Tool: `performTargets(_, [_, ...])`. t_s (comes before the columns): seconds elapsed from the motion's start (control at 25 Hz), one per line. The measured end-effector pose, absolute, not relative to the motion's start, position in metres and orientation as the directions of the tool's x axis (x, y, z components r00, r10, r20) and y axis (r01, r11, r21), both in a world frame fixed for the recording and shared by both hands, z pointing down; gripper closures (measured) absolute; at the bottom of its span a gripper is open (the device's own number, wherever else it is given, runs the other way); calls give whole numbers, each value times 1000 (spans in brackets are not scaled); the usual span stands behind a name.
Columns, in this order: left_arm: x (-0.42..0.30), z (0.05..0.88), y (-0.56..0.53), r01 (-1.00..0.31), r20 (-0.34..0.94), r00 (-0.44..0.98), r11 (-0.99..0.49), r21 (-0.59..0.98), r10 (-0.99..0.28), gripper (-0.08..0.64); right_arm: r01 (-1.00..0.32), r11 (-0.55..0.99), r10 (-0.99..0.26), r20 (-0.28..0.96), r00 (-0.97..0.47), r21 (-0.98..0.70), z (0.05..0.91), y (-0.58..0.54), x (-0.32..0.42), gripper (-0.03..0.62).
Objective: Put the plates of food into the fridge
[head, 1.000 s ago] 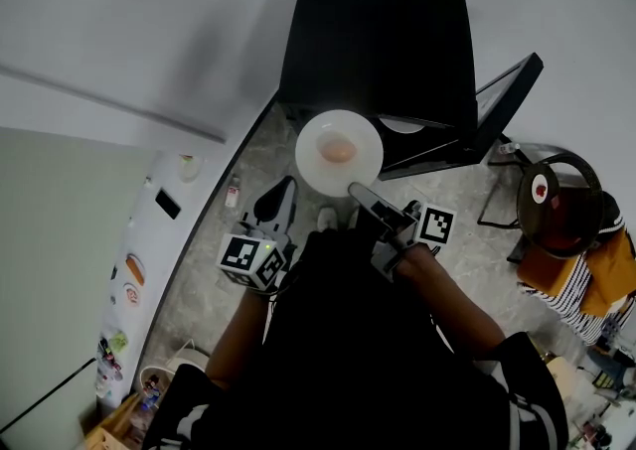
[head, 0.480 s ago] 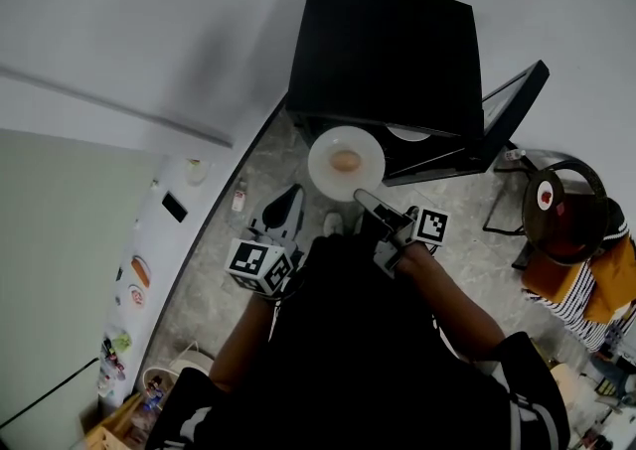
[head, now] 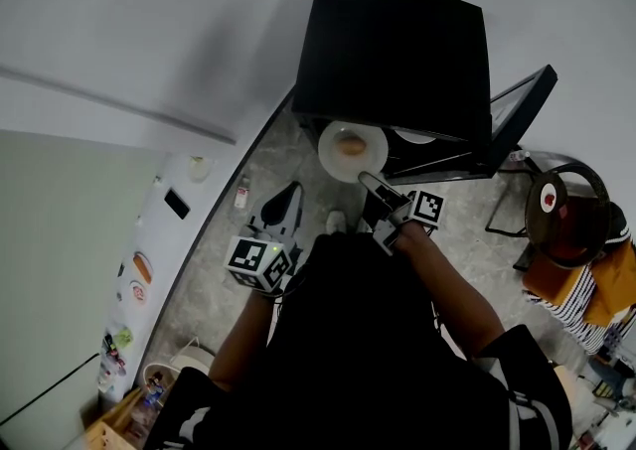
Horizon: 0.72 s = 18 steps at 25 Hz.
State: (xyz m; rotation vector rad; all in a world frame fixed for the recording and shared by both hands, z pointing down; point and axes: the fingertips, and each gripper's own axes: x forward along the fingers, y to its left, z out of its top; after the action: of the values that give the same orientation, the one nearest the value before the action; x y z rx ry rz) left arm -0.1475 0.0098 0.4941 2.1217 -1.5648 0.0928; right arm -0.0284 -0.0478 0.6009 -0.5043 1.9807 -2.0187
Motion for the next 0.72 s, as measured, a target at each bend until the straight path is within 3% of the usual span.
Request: performTargets(0.72, [-150, 496, 2, -905, 346, 348, -216, 366, -871, 537, -74, -88, -483, 107, -869, -993, 632, -104, -41, 551])
